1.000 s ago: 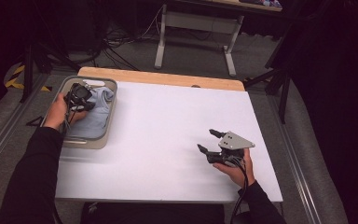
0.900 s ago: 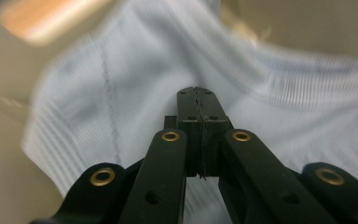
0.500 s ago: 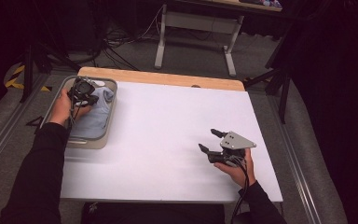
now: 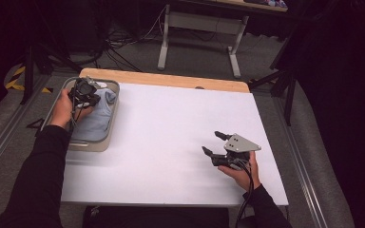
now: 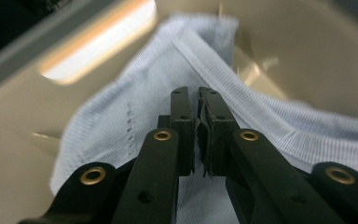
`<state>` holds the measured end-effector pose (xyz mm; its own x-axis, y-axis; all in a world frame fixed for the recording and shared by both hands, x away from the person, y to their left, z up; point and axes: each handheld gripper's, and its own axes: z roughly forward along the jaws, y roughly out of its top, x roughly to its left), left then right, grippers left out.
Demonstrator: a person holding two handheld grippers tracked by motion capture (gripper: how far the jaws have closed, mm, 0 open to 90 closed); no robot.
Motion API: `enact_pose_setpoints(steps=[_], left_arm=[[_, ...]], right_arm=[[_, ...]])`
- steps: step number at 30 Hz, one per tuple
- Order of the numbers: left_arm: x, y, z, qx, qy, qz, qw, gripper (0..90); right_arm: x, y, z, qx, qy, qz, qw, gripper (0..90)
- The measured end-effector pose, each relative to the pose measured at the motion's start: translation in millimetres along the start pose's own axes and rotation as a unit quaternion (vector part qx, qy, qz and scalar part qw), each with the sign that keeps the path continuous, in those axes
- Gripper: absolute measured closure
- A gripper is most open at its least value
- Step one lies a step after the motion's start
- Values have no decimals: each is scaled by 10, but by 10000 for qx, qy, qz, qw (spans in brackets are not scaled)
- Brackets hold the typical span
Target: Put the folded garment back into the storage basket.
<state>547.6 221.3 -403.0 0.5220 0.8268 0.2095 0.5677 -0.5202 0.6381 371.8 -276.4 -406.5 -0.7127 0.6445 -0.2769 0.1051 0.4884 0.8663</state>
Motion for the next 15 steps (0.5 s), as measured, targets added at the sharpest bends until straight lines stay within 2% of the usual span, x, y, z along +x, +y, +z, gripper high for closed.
enact_pose_setpoints(steps=[6, 9, 10, 11, 12, 14, 15], left_arm=[[17, -19, -168, -507, 83, -107, 9986, 787], [13, -38, -244, -735, 112, -154, 9971, 752], [8, -42, -271, -797, 187, -134, 9966, 752], [9, -51, -322, -937, 107, -193, 9954, 728], [9, -51, -322, -937, 107, -193, 9954, 705], [-9, -58, -379, -1062, 218, -146, 9940, 691], [-13, -60, -404, -1138, 131, -165, 9933, 662]], right_arm=[[3, -8, 2, -65, -76, 40, 9999, 272], [6, -14, 8, -98, -156, 82, 9998, 236], [6, -14, 8, -98, -156, 82, 9998, 236], [6, -15, 7, -122, -150, 111, 9998, 224], [6, -15, 7, -122, -150, 111, 9998, 224], [5, -13, 1, -161, -167, 113, 9997, 221], [6, -10, -3, -189, -177, 117, 9996, 218]])
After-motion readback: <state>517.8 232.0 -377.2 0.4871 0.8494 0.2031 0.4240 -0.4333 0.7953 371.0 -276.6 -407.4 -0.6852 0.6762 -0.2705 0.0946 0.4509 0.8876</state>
